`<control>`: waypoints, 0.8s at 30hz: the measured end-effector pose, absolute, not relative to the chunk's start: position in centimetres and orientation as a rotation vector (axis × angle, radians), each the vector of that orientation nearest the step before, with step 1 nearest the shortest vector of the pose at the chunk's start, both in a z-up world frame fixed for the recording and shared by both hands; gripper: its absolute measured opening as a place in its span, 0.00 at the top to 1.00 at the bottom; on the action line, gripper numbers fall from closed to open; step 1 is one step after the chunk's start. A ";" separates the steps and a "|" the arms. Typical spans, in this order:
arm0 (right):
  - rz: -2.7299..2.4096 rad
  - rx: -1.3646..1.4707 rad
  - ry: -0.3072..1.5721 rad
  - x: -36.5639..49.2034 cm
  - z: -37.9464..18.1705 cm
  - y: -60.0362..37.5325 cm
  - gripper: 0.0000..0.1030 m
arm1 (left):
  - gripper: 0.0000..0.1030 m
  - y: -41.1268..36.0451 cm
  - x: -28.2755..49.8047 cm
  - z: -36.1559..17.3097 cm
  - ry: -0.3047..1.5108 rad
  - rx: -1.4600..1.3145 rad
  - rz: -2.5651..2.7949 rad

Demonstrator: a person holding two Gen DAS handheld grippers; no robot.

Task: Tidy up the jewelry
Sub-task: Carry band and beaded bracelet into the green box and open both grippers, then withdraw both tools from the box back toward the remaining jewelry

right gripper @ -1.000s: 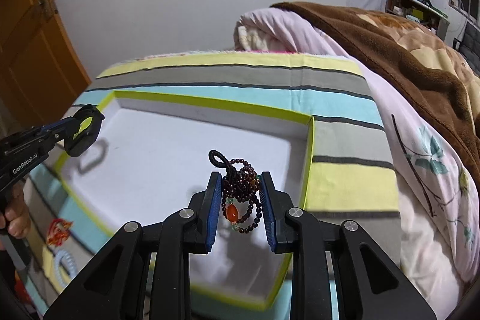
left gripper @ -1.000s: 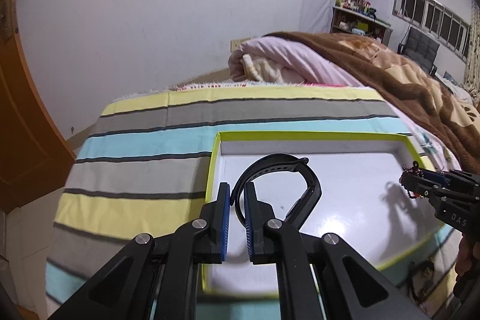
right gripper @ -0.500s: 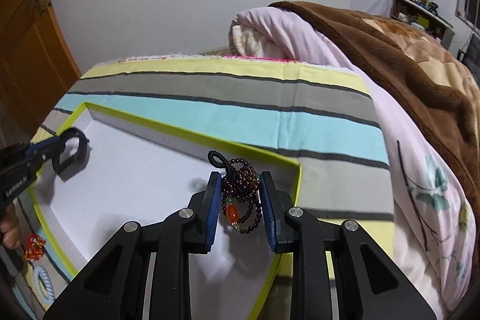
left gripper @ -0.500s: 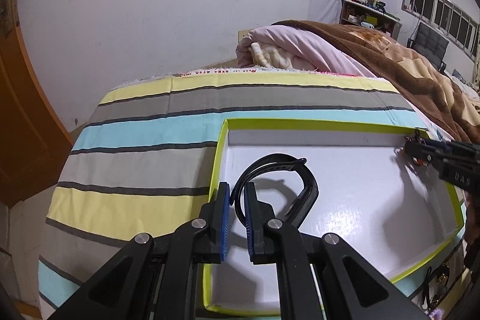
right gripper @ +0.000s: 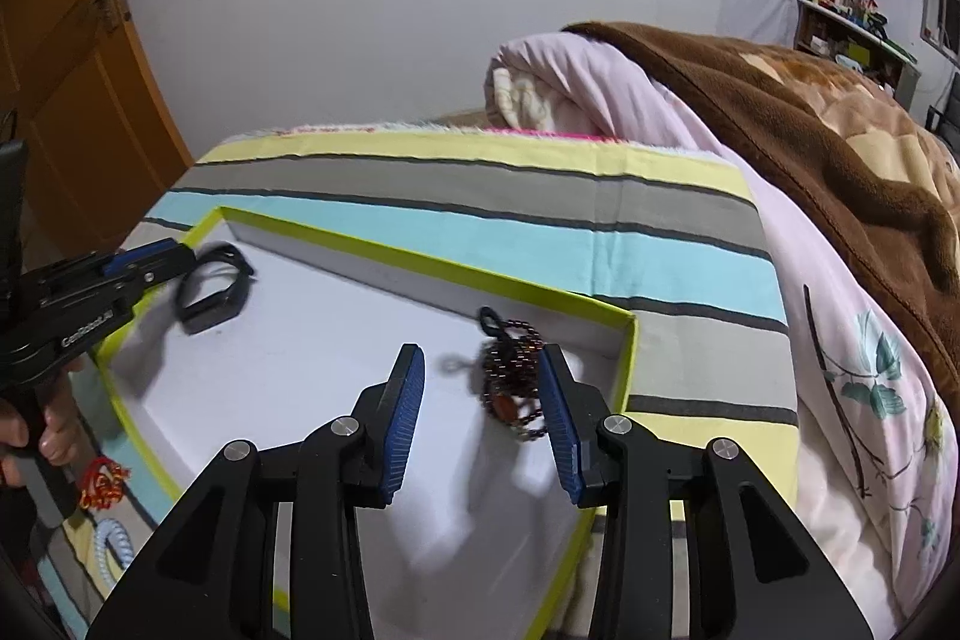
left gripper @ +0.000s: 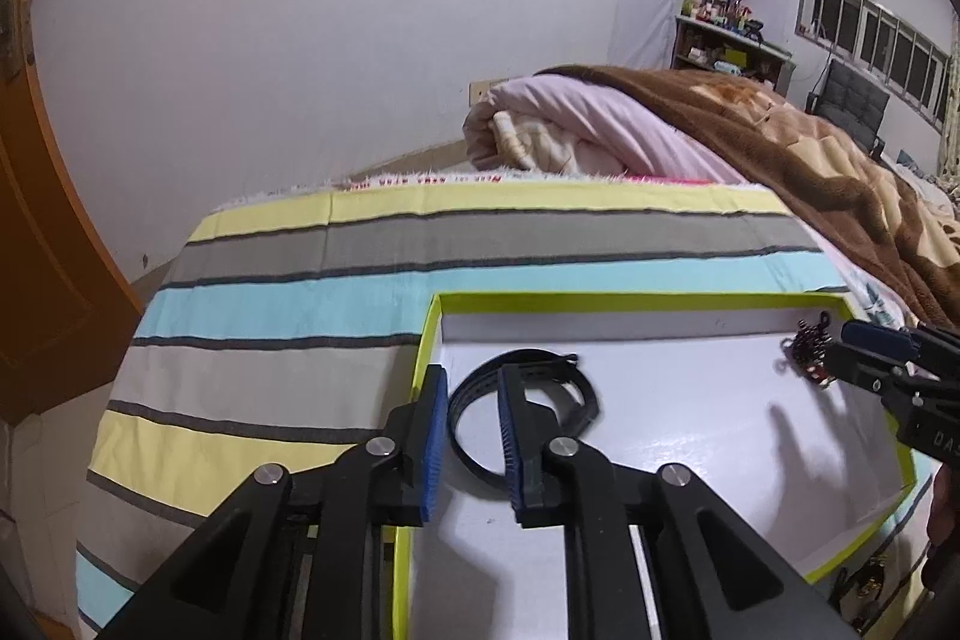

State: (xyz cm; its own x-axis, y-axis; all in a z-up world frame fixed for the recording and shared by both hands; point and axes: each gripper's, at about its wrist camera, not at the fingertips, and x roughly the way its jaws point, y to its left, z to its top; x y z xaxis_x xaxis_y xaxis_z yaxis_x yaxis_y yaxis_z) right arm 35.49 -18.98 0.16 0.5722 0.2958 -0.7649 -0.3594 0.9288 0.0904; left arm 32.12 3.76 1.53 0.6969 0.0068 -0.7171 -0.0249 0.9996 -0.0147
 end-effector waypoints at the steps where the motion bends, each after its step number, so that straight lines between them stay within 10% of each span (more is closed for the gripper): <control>1: 0.386 -0.079 0.875 35.2 0.3 -18.9 0.61 | 0.80 3.8 31.9 1.8 0.794 -0.029 0.013; 24: 0.386 -0.057 0.737 17.8 4.7 -19.8 0.61 | 0.80 0.6 13.6 5.7 0.666 -0.033 -0.071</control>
State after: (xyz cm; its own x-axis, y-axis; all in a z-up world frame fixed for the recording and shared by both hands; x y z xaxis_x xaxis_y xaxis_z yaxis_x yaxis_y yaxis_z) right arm 17.78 -19.81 4.71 0.6736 0.3233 -0.6646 -0.3631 0.9280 0.0834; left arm 13.57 0.57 5.68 0.7842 -0.0767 -0.6158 0.0552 0.9970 -0.0539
